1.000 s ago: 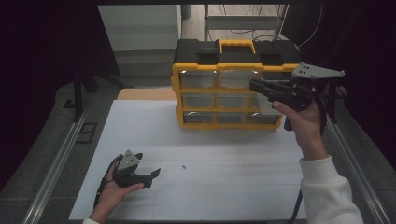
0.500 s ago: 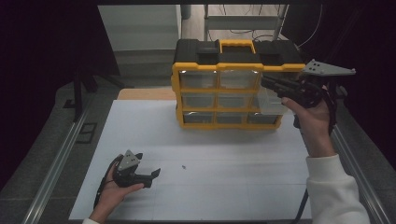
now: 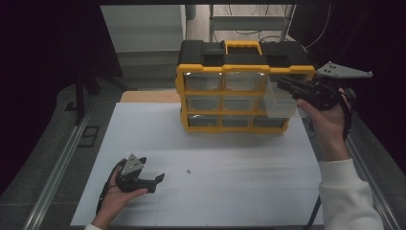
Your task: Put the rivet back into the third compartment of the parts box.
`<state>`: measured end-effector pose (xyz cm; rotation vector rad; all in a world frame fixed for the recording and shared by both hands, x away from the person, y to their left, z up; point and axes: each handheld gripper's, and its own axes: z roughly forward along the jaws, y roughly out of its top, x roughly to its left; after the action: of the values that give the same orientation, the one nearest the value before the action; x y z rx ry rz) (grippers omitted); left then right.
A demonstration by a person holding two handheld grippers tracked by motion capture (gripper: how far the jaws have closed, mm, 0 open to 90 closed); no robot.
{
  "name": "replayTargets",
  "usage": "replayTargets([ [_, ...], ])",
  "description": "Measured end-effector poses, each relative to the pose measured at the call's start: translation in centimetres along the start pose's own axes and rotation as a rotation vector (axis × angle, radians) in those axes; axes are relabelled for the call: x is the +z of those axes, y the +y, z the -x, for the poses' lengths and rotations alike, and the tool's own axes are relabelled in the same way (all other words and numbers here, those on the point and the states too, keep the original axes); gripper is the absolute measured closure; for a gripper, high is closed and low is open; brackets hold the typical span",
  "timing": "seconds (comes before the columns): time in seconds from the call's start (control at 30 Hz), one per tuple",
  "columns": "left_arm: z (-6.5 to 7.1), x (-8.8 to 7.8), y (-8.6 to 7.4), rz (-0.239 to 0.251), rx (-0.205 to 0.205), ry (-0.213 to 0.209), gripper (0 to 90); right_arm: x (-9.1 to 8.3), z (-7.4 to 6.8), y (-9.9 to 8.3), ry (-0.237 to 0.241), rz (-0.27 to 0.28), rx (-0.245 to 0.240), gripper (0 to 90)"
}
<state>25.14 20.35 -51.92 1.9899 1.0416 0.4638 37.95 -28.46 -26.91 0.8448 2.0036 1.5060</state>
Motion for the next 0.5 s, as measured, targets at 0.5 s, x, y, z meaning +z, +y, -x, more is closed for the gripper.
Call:
replayTargets([
  [0.5,0.08,0.06,-0.01,0.002,0.003,-0.006,8.7,-0.21,0.15,-0.43,-0.04,0.045,0.015,51.3],
])
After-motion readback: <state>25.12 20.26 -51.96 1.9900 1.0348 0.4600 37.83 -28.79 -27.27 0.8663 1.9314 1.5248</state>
